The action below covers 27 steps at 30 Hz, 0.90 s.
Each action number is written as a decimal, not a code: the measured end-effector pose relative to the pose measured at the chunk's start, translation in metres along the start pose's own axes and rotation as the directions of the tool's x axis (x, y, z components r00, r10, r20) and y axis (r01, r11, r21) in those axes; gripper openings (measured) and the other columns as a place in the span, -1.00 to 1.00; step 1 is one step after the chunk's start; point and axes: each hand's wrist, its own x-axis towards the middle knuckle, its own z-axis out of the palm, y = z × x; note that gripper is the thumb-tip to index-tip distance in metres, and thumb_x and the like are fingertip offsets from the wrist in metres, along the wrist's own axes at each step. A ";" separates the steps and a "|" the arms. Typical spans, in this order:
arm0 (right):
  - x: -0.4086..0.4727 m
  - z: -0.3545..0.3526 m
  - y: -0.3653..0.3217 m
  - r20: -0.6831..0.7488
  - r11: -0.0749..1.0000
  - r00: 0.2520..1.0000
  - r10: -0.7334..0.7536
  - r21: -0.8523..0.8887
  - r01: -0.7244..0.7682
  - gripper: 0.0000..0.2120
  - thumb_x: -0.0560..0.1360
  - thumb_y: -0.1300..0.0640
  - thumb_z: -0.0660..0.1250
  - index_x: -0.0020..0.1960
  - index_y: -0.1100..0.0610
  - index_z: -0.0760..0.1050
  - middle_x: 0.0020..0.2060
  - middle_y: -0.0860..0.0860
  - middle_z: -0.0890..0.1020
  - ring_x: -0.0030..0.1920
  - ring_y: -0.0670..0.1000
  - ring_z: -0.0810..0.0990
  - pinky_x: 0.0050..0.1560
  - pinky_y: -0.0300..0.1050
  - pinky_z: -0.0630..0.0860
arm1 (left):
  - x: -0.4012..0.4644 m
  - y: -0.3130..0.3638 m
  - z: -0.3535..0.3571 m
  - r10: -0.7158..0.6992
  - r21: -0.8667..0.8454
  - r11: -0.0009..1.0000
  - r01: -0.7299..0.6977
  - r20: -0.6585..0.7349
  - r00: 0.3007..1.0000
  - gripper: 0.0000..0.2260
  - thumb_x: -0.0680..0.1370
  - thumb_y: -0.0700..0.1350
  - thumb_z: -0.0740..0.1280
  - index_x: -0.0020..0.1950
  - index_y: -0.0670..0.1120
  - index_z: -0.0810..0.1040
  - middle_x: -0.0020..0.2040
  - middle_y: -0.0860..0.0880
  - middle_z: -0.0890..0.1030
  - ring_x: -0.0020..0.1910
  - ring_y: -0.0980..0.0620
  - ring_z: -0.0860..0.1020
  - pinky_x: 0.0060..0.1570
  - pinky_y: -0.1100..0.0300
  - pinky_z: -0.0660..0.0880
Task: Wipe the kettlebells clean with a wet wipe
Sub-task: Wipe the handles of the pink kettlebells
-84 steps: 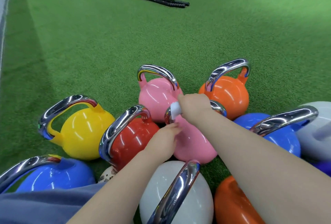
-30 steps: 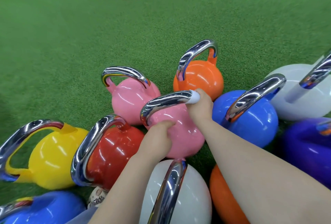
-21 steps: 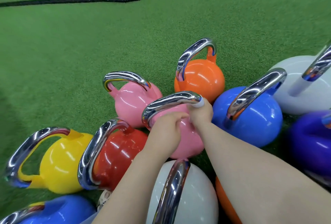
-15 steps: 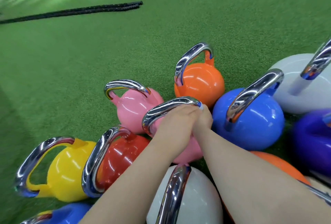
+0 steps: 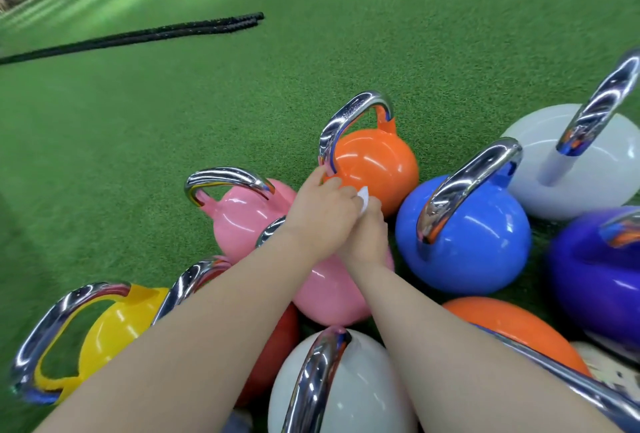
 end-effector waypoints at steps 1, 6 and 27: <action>-0.004 0.003 -0.003 -0.047 0.998 0.998 -0.050 0.041 0.052 -0.59 0.44 0.15 0.27 0.26 0.20 0.36 0.12 0.13 0.55 0.13 0.19 0.51 0.09 -0.01 0.43 | -0.003 -0.007 0.002 -0.030 -0.007 1.000 0.030 -0.017 0.999 -0.72 0.36 -0.14 0.09 -0.27 -0.02 0.61 -0.35 0.07 0.60 -0.26 -0.01 0.59 0.11 0.05 0.25; -0.020 0.011 -0.014 -0.119 0.921 0.922 -0.369 -0.182 0.345 -0.43 0.27 -0.05 0.04 0.17 0.16 0.48 0.17 0.18 0.51 0.23 0.22 0.44 0.28 0.18 0.33 | -0.035 -0.023 0.003 -0.170 -0.128 0.979 0.162 -0.053 0.984 -0.66 0.38 0.01 0.10 -0.26 -0.07 0.65 -0.25 0.03 0.65 -0.21 -0.02 0.62 0.02 0.12 0.24; 0.008 -0.033 -0.005 0.314 0.984 0.936 0.159 -0.130 -0.124 -0.48 0.48 0.25 0.24 0.41 0.15 0.22 0.30 0.13 0.42 0.25 0.17 0.45 0.25 0.02 0.40 | -0.002 -0.022 -0.011 -0.144 -0.125 0.971 0.202 0.366 0.920 -0.64 0.62 0.04 0.10 0.31 -0.15 0.34 0.15 -0.18 0.52 0.12 -0.15 0.49 -0.10 0.08 0.34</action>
